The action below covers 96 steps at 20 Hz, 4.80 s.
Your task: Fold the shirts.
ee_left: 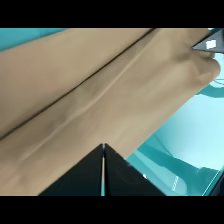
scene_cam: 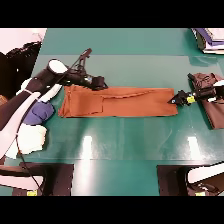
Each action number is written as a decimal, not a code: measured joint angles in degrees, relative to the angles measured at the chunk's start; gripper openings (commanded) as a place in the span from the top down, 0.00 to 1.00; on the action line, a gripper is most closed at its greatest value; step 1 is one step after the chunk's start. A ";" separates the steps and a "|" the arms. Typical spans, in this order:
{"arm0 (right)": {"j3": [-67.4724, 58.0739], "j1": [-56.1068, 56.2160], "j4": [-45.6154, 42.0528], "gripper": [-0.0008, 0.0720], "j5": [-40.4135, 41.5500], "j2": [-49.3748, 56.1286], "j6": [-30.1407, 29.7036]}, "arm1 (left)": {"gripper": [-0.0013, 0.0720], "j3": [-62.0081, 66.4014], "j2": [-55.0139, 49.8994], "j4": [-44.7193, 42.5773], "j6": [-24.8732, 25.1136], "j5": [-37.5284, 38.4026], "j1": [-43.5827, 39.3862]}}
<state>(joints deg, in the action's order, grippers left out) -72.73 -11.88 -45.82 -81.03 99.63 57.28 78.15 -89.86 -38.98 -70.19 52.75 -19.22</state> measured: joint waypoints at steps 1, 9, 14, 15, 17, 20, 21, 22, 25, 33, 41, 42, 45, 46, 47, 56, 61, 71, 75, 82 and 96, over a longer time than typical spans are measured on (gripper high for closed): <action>-0.94 0.20 0.37 0.97 -1.20 -0.92 0.02 | 0.95 1.99 -1.75 -0.28 -0.09 -0.22 -1.27; -16.44 5.46 1.22 0.97 -7.48 -12.90 13.00 | 0.95 19.28 -18.60 -5.25 -6.12 1.42 -8.50; -27.58 14.67 1.36 0.97 -9.18 -13.88 19.39 | 0.95 25.44 -25.00 -5.75 -8.59 1.33 -12.00; -29.83 16.65 1.31 0.97 -9.42 -13.35 20.26 | 0.95 26.01 -25.83 -5.79 -8.94 1.22 -12.52; -33.86 20.00 1.22 0.97 -9.79 -12.28 21.68 | 0.95 26.67 -27.23 -5.84 -9.70 1.42 -13.14; -38.38 23.67 1.20 0.97 -10.21 -10.54 22.84 | 0.95 27.19 -28.30 -5.92 -10.36 2.01 -13.49; -39.52 24.59 1.11 0.97 -10.19 -9.97 23.17 | 0.95 27.45 -28.48 -5.95 -10.49 2.32 -13.44; -40.39 25.38 1.14 0.97 -10.21 -9.53 23.21 | 0.95 27.78 -28.57 -6.01 -10.51 2.82 -13.20; -41.99 27.04 1.31 0.97 -9.73 -8.70 23.50 | 0.95 28.57 -26.91 -7.61 -10.08 4.79 -11.52; -42.84 35.06 6.36 0.96 -4.61 -5.01 19.78 | 0.95 29.05 -9.49 -19.32 -9.38 10.38 2.86; -42.88 53.77 13.44 0.25 10.86 7.39 8.83 | 0.94 29.09 5.46 -22.62 -8.94 17.44 19.17; -42.88 54.36 13.73 0.27 12.41 8.22 8.11 | 0.94 29.09 6.29 -22.62 -8.90 18.58 20.06; -42.86 52.02 13.64 0.36 10.56 9.25 7.87 | 0.94 29.09 7.65 -22.88 -8.83 21.14 21.66; -42.58 50.10 12.74 0.36 8.61 9.29 8.44 | 0.95 29.09 7.85 -22.91 -8.83 21.86 21.97; -41.70 48.13 11.32 0.36 6.01 9.14 9.25 | 0.95 29.07 8.07 -22.91 -8.83 22.45 22.18; -10.64 27.08 1.33 0.01 6.38 -1.29 14.80 | 0.95 28.85 8.44 -22.49 -8.07 23.54 22.45; -2.14 26.53 8.90 0.07 12.50 1.01 12.85 | 0.95 28.81 8.44 -22.23 -7.87 23.04 22.45; -12.96 38.05 17.53 0.90 16.79 12.55 10.95 | 0.95 28.81 8.46 -22.12 -7.76 23.98 22.45; -14.19 37.40 18.21 0.96 16.81 12.24 10.12 | 0.95 28.81 8.46 -22.18 -7.80 24.24 21.44; -14.64 20.55 10.84 0.96 17.35 1.16 11.58 | 0.95 28.81 8.46 -22.10 -7.78 21.70 11.82; -22.47 -12.74 7.28 0.96 27.26 -2.56 11.72 | 0.95 28.81 8.44 -22.25 -8.41 17.86 1.46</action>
<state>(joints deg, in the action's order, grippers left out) -95.20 -24.62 -38.54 -53.78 97.08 68.99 106.96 -81.43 -61.23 -78.61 70.61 -17.76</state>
